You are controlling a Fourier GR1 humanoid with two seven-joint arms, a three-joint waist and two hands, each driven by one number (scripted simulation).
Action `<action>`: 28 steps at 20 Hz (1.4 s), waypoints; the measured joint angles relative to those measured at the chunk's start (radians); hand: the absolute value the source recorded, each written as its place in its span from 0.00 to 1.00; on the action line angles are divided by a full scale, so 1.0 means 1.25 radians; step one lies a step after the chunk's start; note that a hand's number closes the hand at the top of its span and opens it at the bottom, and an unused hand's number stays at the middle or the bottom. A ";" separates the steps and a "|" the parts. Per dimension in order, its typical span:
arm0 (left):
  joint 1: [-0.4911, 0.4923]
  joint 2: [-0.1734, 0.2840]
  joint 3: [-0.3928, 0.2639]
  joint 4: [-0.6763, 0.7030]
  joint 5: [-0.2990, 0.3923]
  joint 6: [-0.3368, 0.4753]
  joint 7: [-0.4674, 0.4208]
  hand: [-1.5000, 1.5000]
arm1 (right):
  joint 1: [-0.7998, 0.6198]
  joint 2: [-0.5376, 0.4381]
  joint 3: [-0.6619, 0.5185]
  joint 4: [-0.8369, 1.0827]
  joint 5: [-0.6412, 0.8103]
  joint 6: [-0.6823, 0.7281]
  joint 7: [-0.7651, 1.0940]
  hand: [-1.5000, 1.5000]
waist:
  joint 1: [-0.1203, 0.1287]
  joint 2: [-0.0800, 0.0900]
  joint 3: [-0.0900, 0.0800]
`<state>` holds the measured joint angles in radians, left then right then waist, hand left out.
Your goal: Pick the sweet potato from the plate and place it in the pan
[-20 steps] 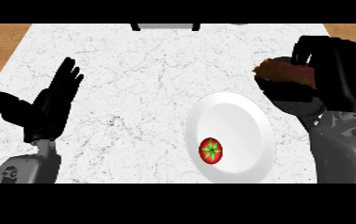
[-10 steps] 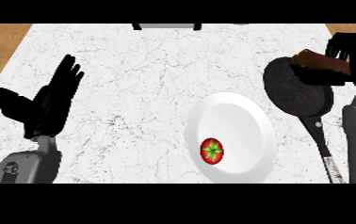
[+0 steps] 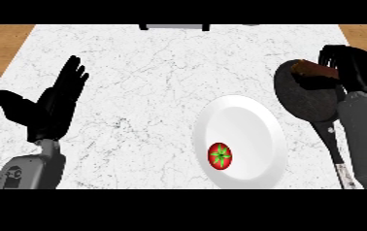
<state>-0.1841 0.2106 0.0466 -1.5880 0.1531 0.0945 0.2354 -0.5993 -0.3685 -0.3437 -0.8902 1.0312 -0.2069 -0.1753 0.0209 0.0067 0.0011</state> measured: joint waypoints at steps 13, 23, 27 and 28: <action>-0.008 -0.012 0.003 0.019 -0.010 -0.006 -0.010 0.50 | -0.103 -0.059 -0.106 0.386 -0.076 -0.032 -0.084 0.00 | 0.005 0.004 0.001; 0.005 -0.006 0.017 -0.003 -0.007 -0.004 0.008 0.50 | -0.083 -0.143 -0.298 0.416 -0.319 0.110 -0.268 0.00 | -0.010 -0.002 0.001; 0.021 -0.012 0.015 -0.010 -0.014 0.001 0.001 0.50 | -0.030 -0.217 -0.361 0.431 -0.403 0.246 -0.331 0.00 | -0.017 -0.004 0.001; 0.021 -0.015 0.015 -0.007 -0.016 0.002 -0.004 0.50 | -0.014 -0.226 -0.373 0.436 -0.421 0.278 -0.350 0.00 | -0.018 -0.004 0.000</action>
<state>-0.1575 0.1921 0.0648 -1.5972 0.1332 0.0967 0.2306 -0.6174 -0.6510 -0.8093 -0.3458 0.5055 0.1411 -0.6125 -0.0020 0.0016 0.0017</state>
